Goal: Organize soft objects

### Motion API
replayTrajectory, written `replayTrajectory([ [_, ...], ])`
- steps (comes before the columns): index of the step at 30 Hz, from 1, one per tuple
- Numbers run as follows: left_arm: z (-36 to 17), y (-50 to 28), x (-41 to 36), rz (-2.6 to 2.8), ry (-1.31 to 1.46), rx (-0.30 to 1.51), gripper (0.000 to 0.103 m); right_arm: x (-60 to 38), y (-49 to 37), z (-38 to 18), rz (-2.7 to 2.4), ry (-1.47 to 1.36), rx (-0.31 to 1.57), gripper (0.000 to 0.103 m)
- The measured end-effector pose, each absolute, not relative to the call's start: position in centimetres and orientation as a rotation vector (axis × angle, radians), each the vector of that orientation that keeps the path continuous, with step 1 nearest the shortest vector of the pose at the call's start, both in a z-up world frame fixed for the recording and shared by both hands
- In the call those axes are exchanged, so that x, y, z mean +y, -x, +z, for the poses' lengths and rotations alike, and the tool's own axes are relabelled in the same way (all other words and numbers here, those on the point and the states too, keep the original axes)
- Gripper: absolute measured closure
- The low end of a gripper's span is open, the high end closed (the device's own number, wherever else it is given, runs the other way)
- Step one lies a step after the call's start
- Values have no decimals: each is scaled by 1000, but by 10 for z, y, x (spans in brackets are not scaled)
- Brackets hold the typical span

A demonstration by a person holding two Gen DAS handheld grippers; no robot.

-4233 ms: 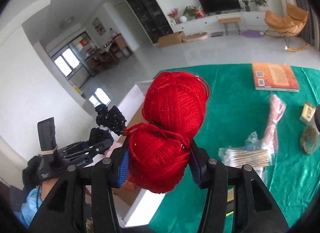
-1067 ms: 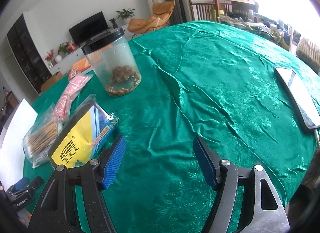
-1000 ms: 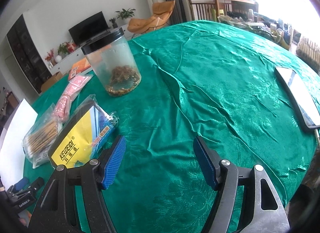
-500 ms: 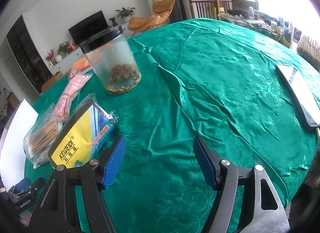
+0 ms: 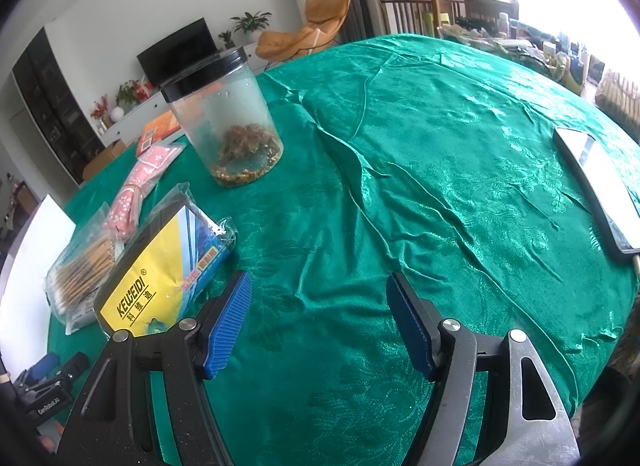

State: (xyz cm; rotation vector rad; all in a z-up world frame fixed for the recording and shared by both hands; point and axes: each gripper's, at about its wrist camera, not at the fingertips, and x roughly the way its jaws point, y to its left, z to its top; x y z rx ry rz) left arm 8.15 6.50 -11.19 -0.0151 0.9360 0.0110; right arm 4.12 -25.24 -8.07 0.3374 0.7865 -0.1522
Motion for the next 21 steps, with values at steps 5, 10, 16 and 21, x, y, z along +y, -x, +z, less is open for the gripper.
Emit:
replayTrajectory([
  [5, -112, -81, 65, 11, 15, 936, 0, -252, -41, -82, -152, -337, 789, 30],
  [10, -112, -81, 65, 11, 16, 936, 0, -252, -42, -82, -153, -337, 791, 30],
  [16, -112, -81, 65, 11, 15, 936, 0, -252, -42, -83, -152, -338, 793, 30],
  [21, -112, -81, 65, 11, 16, 936, 0, -252, -42, -83, -151, -338, 792, 30],
])
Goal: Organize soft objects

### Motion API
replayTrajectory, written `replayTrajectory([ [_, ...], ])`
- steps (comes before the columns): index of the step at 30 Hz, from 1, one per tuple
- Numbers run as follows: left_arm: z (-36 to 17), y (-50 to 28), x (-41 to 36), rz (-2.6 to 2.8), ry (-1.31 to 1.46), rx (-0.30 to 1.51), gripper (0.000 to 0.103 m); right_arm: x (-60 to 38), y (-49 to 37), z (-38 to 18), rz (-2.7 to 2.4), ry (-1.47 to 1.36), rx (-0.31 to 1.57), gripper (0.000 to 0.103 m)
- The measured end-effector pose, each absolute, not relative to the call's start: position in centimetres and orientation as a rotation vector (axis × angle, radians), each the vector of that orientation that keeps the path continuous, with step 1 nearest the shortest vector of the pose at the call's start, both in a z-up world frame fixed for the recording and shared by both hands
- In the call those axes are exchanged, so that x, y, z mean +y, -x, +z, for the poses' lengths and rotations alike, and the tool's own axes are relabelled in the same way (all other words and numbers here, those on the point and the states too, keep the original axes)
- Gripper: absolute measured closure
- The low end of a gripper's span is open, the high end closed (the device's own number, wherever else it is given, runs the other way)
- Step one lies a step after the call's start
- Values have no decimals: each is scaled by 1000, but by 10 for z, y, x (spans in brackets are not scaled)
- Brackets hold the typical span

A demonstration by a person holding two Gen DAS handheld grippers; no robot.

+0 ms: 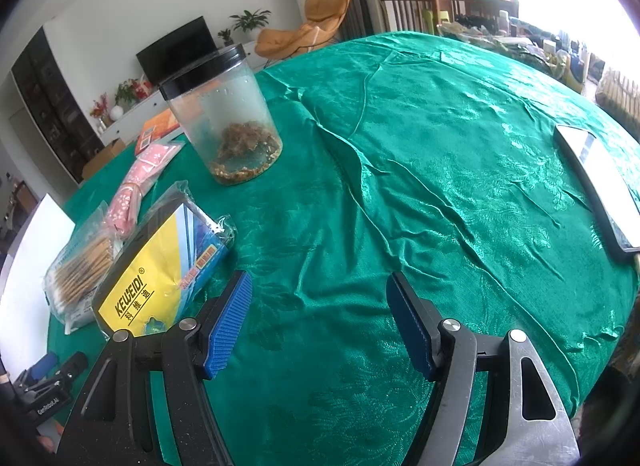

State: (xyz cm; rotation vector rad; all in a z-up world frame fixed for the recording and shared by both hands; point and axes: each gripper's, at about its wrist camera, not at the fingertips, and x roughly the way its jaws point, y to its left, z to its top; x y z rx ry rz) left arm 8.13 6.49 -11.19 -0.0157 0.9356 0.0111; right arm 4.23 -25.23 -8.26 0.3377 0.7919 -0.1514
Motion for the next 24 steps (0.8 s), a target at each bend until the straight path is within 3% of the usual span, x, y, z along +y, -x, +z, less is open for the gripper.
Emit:
replayTrajectory([
  [11, -112, -81, 65, 11, 15, 935, 0, -223, -41, -75, 61, -290, 744, 30],
  [24, -112, -81, 65, 11, 16, 935, 0, -138, -33, -75, 337, 19, 734, 30],
])
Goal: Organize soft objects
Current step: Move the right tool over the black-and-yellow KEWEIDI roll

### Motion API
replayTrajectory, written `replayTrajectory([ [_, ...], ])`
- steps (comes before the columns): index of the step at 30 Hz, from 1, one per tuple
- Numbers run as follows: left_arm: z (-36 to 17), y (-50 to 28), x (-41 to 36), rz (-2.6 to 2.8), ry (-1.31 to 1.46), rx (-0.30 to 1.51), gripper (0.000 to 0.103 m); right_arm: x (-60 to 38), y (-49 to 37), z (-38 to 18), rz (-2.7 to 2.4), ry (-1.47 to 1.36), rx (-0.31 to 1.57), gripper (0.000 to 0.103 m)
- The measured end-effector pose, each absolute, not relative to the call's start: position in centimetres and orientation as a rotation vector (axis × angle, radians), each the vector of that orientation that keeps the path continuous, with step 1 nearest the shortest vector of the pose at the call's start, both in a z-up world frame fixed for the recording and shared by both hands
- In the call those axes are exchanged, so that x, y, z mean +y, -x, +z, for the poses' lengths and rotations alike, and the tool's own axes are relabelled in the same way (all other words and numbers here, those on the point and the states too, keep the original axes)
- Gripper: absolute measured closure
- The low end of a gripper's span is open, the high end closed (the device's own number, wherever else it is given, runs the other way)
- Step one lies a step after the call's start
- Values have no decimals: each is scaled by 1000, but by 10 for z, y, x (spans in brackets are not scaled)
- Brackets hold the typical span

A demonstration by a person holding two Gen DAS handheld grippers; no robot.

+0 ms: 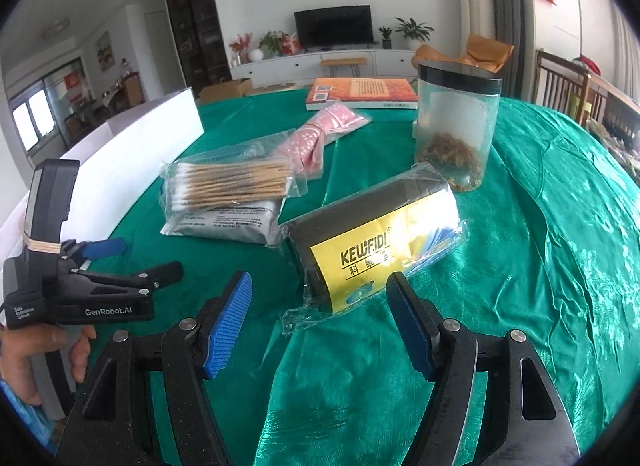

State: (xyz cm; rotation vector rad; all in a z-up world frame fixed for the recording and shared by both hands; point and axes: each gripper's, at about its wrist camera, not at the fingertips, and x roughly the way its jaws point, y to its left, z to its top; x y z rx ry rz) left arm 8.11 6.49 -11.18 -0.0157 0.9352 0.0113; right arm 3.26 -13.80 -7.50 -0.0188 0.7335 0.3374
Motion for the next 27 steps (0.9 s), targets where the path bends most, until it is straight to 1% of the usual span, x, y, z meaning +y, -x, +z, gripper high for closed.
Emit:
replayTrajectory([
  [6, -112, -81, 65, 11, 16, 935, 0, -118, -37, -87, 329, 135, 776, 30],
  [11, -112, -81, 65, 11, 16, 935, 0, -124, -46, -93, 257, 152, 811, 30],
  [15, -111, -81, 65, 11, 16, 935, 0, -164, -59, -95, 142, -13, 843, 29],
  [19, -111, -81, 64, 12, 16, 935, 0, -221, -56, -91, -121, -179, 822, 29],
  [22, -111, -81, 65, 12, 16, 935, 0, -254, -45, -91, -208, -332, 799, 29],
  [24, -111, -81, 64, 12, 16, 935, 0, -256, -45, -92, -204, -349, 808, 28],
  [27, -111, -81, 64, 12, 16, 935, 0, -244, -47, -91, -169, -291, 816, 28],
])
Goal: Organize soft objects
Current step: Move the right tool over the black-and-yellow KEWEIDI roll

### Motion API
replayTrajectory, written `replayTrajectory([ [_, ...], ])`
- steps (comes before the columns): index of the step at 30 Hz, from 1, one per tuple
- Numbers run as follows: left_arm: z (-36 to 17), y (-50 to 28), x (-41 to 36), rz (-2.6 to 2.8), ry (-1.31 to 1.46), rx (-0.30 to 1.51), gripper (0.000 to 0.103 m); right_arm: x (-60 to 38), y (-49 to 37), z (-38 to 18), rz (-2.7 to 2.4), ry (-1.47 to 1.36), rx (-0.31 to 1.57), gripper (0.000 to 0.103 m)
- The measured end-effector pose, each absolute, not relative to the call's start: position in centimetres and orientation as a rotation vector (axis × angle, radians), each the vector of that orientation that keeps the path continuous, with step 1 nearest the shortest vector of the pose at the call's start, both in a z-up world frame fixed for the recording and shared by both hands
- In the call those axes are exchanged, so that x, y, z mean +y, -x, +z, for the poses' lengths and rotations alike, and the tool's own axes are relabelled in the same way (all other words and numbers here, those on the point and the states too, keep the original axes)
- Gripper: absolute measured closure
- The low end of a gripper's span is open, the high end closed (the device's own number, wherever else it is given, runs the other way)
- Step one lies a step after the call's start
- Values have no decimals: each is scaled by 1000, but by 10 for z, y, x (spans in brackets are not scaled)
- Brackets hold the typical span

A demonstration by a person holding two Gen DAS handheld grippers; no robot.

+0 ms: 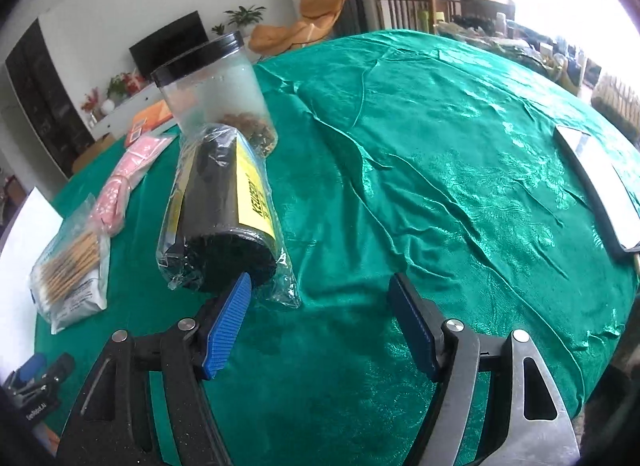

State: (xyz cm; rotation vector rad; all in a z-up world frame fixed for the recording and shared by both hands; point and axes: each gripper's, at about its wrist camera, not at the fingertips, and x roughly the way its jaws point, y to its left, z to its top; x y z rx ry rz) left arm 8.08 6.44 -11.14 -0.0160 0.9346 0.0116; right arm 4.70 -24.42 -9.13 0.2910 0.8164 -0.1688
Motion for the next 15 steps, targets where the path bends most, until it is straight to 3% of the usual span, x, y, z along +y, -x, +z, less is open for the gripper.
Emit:
replayTrajectory([
  [15, -111, -81, 64, 12, 16, 934, 0, -236, -52, -93, -162, -257, 826, 26],
])
